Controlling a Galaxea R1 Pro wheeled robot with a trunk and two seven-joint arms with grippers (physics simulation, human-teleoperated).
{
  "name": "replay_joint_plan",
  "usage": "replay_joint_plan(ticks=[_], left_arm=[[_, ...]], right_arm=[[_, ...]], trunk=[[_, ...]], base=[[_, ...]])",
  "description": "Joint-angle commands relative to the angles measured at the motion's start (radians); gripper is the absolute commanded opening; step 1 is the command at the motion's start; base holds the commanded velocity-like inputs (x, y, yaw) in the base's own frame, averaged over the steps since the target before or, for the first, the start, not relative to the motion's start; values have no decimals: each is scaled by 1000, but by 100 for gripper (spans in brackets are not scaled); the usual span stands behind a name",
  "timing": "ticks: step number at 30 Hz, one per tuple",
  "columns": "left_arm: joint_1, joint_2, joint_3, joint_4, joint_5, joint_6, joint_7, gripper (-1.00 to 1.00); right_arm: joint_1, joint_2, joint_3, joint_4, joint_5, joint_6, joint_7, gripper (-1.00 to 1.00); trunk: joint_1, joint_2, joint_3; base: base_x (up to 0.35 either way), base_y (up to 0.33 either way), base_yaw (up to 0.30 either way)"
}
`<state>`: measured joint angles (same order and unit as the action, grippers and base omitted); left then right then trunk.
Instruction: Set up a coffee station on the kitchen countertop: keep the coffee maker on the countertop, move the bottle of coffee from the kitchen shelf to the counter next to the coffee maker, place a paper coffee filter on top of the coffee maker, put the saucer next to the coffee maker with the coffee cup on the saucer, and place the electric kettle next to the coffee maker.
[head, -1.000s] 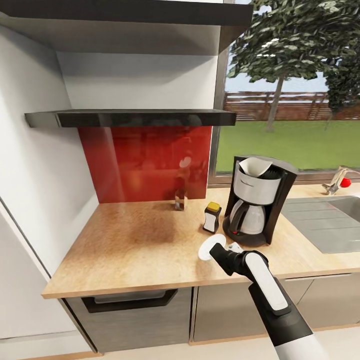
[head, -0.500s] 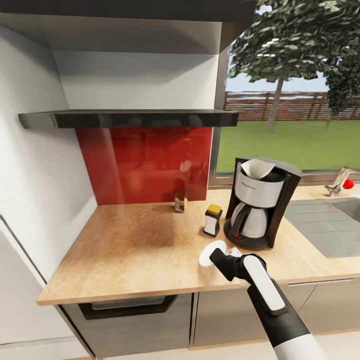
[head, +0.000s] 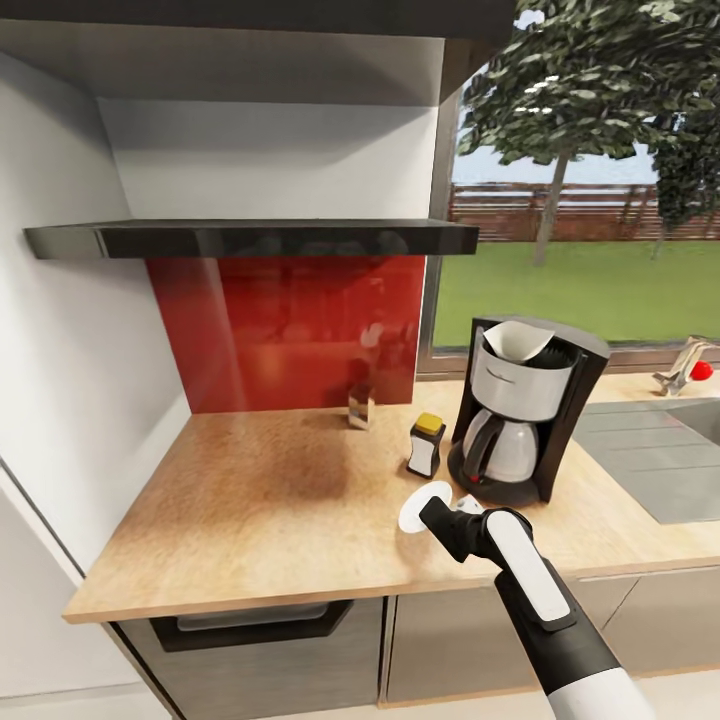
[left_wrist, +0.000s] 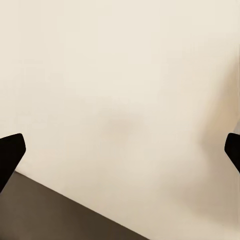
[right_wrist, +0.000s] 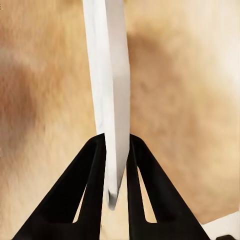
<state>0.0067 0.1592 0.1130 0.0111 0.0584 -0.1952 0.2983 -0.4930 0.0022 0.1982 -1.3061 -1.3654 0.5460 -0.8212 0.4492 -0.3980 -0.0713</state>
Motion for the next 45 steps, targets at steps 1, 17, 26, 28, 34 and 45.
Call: replay_joint_plan(ticks=[1, 17, 26, 28, 34, 45], left_arm=[[-1, -1, 5, 1, 6, -7, -1, 100], [-1, -1, 5, 1, 6, -7, -1, 100], [-1, 0, 5, 1, 7, -8, 0, 100], [-1, 0, 5, 1, 6, -8, 1, 100], [-1, 0, 5, 1, 6, -7, 1, 100], [-1, 0, 5, 1, 6, -9, 1, 100]], right_arm=[[-1, 0, 0, -1, -9, -1, -1, -100], [-1, 0, 0, 25, -9, -1, -1, 100], [-1, 0, 0, 25, -9, -1, -1, 100], [-1, 0, 0, 25, -9, -1, -1, 100], [-1, 0, 0, 25, -9, -1, -1, 100], [-1, 1, -5, -24, -9, -1, -2, 100]], trunk=[[1, -2, -2], [1, -2, -2], [1, -2, -2], [1, -2, -2], [1, -2, -2], [1, -2, -2]], base=[[117, -37, 0], [11, -3, 0], [0, 0, 0], [0, 0, 0], [0, -34, 0], [-84, -243, 0]])
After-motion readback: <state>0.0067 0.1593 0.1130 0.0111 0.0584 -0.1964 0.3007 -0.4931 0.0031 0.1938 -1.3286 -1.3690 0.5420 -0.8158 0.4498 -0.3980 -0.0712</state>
